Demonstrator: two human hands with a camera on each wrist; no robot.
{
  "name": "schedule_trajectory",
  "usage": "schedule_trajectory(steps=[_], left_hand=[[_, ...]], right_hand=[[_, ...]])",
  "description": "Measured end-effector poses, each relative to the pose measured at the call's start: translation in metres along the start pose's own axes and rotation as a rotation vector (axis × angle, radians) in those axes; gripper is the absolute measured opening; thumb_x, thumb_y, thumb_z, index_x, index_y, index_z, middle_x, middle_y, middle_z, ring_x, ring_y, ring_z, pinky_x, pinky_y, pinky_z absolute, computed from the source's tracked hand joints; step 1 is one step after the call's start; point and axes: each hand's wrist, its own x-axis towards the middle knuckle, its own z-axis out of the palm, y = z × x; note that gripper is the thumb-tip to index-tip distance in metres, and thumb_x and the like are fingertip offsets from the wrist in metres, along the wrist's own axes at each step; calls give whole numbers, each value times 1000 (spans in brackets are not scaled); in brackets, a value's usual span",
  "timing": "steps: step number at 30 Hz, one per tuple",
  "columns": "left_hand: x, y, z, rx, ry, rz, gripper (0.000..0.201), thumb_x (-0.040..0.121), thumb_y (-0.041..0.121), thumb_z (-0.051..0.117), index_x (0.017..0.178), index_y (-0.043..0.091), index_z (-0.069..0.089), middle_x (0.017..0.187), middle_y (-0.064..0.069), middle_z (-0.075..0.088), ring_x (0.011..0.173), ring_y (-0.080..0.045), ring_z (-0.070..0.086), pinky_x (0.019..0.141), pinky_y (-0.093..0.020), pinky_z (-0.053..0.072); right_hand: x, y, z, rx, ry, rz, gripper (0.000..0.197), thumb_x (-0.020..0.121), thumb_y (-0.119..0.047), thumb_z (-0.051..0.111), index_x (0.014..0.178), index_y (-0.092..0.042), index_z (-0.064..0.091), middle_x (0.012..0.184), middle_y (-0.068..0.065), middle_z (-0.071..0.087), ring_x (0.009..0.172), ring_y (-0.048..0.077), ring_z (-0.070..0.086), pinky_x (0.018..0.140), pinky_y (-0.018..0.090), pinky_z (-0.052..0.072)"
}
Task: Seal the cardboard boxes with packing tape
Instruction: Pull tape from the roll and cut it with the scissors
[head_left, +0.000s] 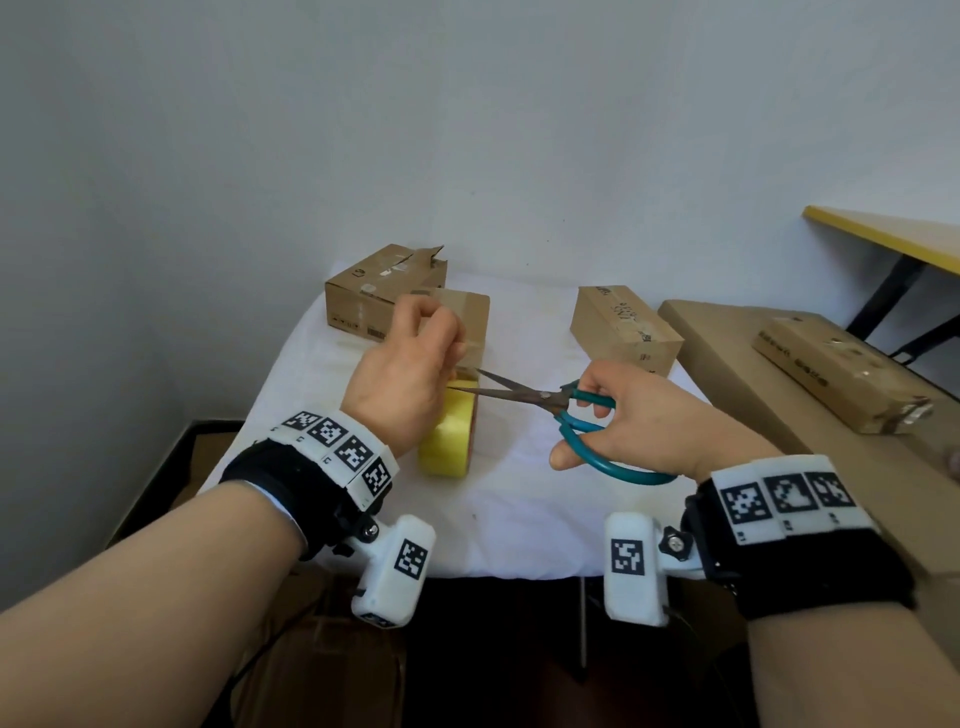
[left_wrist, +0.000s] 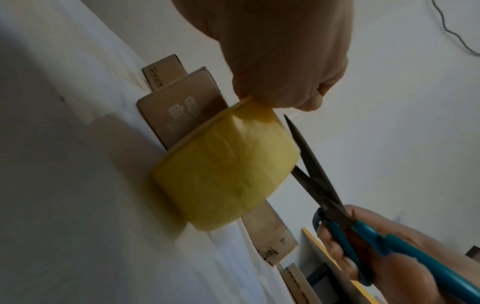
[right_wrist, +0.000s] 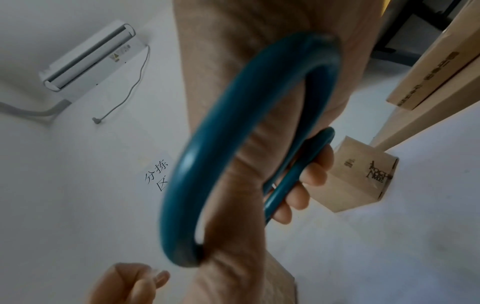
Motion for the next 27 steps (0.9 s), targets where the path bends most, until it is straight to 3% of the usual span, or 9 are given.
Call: schedule_trajectory(steps=[7,9,13,18,27], left_hand=[[-4,5,4,-46,30,18,9,103,29,39,104,22,45,123,2,34,84,-21,51,67,-32,45],[-4,3,4,-75,22,3,17,103,30,37,108,17,47,124,-1,36,87,-22,52,70,-33,47],[-5,3,1,-56,2,-23,20,105,35,34,110,19,45,120,1,38,82,-24,51,71,-38,50],[-5,3,0,-39,-6,-59,24,104,39,32,112,20,45,123,-1,38,80,-28,54,71,-45,53],[-5,4,1,-35,-5,-68,23,105,36,34,113,18,47,126,-1,38,79,-26,53,70,-41,51]], right_hand=[[0,-9,2,-49,-22,-20,65,57,-66,88,99,-31,53,105,-6,59,93,9,58,71,27,47],[0,-11,2,-57,-21,-24,65,57,-67,88,99,-31,52,104,-5,59,92,12,59,75,30,51],[0,-14,2,-61,-29,-31,68,55,-70,87,99,-31,52,101,-3,59,92,17,61,80,36,54],[0,-15,2,-66,-29,-34,67,54,-72,86,96,-31,52,93,-2,59,83,18,60,73,35,52],[3,-20,2,-88,-3,-68,63,56,-71,85,88,-28,51,82,-3,57,73,15,54,63,29,42]])
